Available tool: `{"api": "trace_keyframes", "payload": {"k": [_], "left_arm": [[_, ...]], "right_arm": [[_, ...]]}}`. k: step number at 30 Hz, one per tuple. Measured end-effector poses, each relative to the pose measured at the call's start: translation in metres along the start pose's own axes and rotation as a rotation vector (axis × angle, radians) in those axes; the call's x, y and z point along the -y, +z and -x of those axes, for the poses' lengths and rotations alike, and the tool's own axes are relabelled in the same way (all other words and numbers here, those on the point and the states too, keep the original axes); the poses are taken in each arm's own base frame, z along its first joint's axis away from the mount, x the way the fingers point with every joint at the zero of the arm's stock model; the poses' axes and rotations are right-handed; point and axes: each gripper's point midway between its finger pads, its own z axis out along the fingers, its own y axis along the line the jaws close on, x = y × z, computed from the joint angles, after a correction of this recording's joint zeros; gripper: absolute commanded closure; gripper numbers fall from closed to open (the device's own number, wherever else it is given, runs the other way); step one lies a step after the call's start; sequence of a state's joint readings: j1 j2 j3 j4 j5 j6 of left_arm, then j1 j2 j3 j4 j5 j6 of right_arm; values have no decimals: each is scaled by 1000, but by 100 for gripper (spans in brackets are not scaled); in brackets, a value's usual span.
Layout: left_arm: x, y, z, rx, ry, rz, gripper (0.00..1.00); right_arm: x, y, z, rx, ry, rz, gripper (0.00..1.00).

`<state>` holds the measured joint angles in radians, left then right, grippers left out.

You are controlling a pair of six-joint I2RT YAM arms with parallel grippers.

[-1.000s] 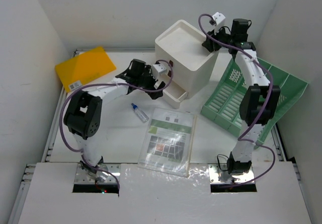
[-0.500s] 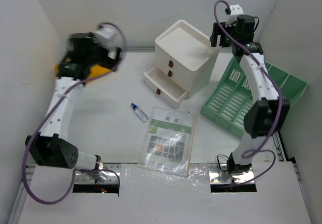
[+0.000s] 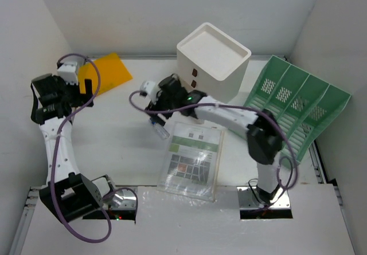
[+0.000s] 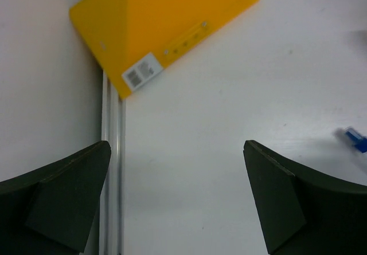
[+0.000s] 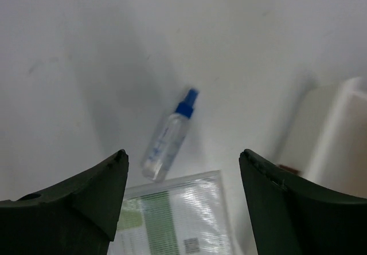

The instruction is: Organize the desk

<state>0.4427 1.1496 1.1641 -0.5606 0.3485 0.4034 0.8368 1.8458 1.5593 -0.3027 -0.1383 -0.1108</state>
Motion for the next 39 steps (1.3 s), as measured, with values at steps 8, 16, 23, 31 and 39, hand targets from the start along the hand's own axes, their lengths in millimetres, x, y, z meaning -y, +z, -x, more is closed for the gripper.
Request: {"api": "trace_keyframes", "payload": {"k": [8, 16, 23, 31, 39], "left_arm": [[-3, 3, -56, -89, -9, 58, 0], [-2, 5, -48, -52, -2, 49, 0], [-1, 7, -48, -44, 1, 40, 0], [3, 8, -48, -41, -1, 16, 0], [7, 8, -50, -40, 16, -4, 0]], "right_arm": [[-63, 85, -146, -413, 13, 102, 29], [-40, 107, -147, -421, 37, -15, 93], [-36, 81, -147, -384, -30, -29, 100], [68, -2, -32, -184, -224, -434, 97], [187, 2, -82, -377, -207, -614, 53]]}}
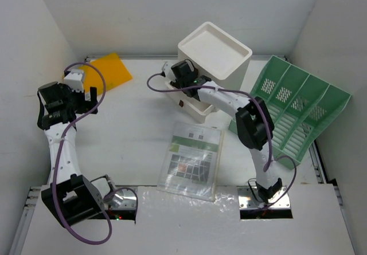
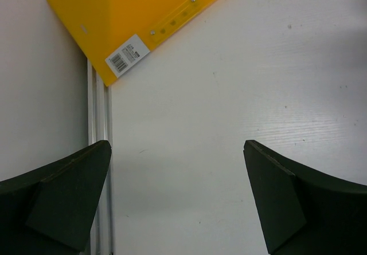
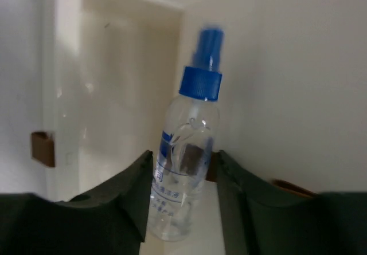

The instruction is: Organize the desk

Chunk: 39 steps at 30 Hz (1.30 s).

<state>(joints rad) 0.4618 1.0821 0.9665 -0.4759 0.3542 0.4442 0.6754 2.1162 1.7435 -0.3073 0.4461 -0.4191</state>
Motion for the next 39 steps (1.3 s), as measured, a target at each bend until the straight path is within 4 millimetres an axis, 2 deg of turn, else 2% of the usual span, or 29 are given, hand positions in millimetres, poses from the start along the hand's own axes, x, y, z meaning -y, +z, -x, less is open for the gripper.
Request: {"api": "trace_keyframes", "payload": {"k": [2, 3, 6, 10, 12, 13, 14, 15, 16, 18, 19, 20, 22, 23, 25, 26, 28, 29, 30, 32, 35, 36, 37, 39], "left_arm": [[0, 0, 0, 2, 3, -2, 0], [1, 0, 1, 3, 5, -3, 0], [2, -1, 1, 7, 5, -12, 1], [9, 0, 4, 22, 5, -52, 3], [14, 0, 4, 26, 7, -79, 6], [18, 0, 4, 28, 14, -95, 7], [21, 0, 4, 27, 21, -110, 9], [26, 1, 4, 24, 31, -125, 13], [31, 1, 5, 26, 42, -143, 14], [50, 5, 8, 29, 89, -198, 20], [62, 7, 9, 26, 122, -227, 22], [78, 10, 11, 26, 163, -265, 23], [117, 17, 12, 26, 250, -364, 25], [140, 20, 10, 21, 300, -422, 24], [176, 28, 1, -2, 384, -513, 19], [196, 33, -6, -19, 428, -562, 10], [224, 43, -18, -46, 486, -631, 5], [241, 49, -26, -62, 518, -677, 2], [253, 54, -34, -75, 535, -712, 2], [275, 64, -45, -101, 562, -767, 1], [305, 89, -45, -123, 592, -810, 1], [316, 102, -40, -121, 596, -817, 1], [327, 117, -35, -111, 597, -823, 1], [341, 139, -30, -107, 582, -822, 1]], "right_arm": [[-11, 8, -14, -54, -45, 23, 29], [-14, 8, -14, -61, -58, 27, 24], [-19, 2, -8, -62, -98, 41, 17], [-17, -1, -6, -63, -99, 42, 18], [-18, -5, -6, -62, -90, 63, 23], [-19, -9, -4, -53, -79, 84, 39], [-17, -15, -2, -40, -70, 103, 51], [-15, -23, 2, -20, -48, 118, 69], [-9, -34, 10, 13, -26, 129, 72], [11, -63, 30, 102, 48, 143, 66], [25, -80, 42, 159, 92, 149, 53], [41, -95, 54, 211, 131, 145, 49], [91, -118, 73, 307, 229, 114, 38], [130, -128, 80, 360, 286, 69, 27], [197, -134, 75, 411, 372, -22, 19], [230, -134, 66, 428, 411, -66, 15], [274, -123, 39, 426, 478, -120, 13], [289, -109, 15, 401, 522, -128, 12], [296, -96, -6, 370, 557, -126, 12], [291, -62, -46, 300, 616, -96, 12], [261, -15, -85, 213, 666, 1, 18], [251, 1, -91, 202, 675, 39, 28], [250, 11, -85, 249, 684, 69, 31], [249, 15, -76, 285, 665, 98, 39]]}}
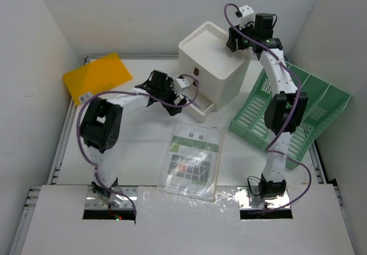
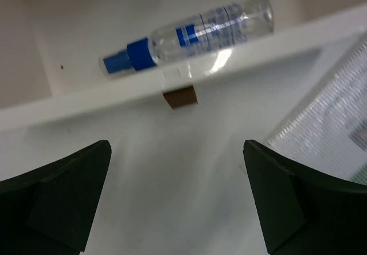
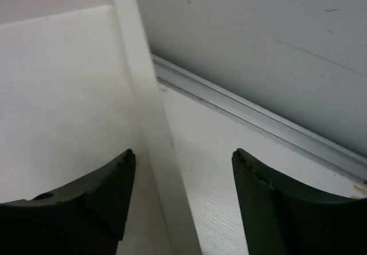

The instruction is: Organize the desk

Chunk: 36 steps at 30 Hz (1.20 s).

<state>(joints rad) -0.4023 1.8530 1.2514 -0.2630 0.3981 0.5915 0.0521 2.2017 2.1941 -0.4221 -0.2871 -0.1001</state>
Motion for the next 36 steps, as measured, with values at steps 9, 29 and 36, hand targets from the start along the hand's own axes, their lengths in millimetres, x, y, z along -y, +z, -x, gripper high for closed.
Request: {"api": "trace_keyframes", "payload": {"k": [9, 29, 36], "left_arm": [[-23, 64, -7, 9, -60, 61, 3], [-50, 124, 58, 218, -168, 139, 0], [-39, 132, 62, 220, -329, 143, 0]], "right_arm": [[-16, -4, 1, 65, -136, 165, 84], [-4, -5, 3, 130, -115, 275, 100], [4, -5, 4, 144, -121, 259, 100]]}}
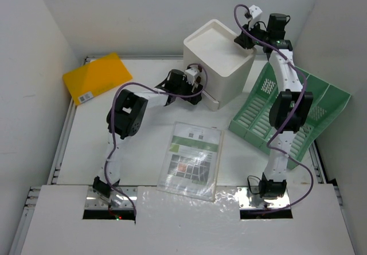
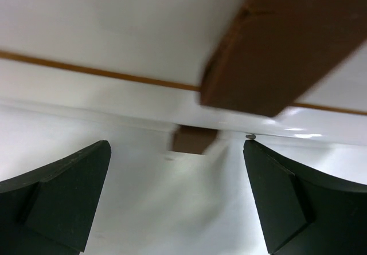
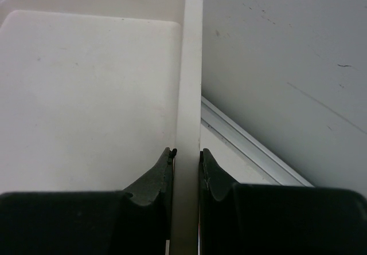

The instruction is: Organize the desk

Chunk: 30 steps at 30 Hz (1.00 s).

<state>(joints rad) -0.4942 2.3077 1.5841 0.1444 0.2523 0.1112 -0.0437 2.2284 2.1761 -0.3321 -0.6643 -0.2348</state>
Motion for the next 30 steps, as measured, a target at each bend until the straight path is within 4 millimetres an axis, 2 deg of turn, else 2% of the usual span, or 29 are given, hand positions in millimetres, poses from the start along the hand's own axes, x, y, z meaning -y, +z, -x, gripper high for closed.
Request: {"api": "trace_keyframes", "payload": {"k": [5, 9, 12, 16, 18, 21, 22, 24, 25, 27, 30], "left_arm": [[14, -2, -2, -10, -88, -29, 0], [12, -23, -15, -30, -45, -17, 0], [10, -40, -15, -23, 25, -21, 1], [14, -60, 0, 18, 166, -70, 0], [18, -69, 9, 45, 317, -113, 1], [17, -81, 2, 46, 546, -136, 18], [16, -84, -5, 37, 614, -140, 45], [11, -87, -20, 7, 728, -148, 77], [8, -86, -26, -11, 764, -155, 77], [1, -81, -24, -11, 812, -149, 77], [-16, -67, -3, 29, 832, -107, 79]], "right_arm": [[2, -1, 1, 10, 13, -3, 100], [-5, 0, 4, 29, 12, 37, 100], [-11, 1, 7, 48, 8, 73, 100], [-13, 1, 7, 57, 9, 87, 100], [-13, 1, 7, 56, 11, 86, 100], [-13, 1, 7, 56, 10, 86, 100], [-13, 1, 7, 56, 10, 86, 100], [-13, 1, 7, 55, 9, 86, 100], [-13, 1, 7, 55, 8, 86, 100], [-13, 1, 7, 54, 6, 85, 100], [-13, 0, 6, 52, 5, 81, 100]]}}
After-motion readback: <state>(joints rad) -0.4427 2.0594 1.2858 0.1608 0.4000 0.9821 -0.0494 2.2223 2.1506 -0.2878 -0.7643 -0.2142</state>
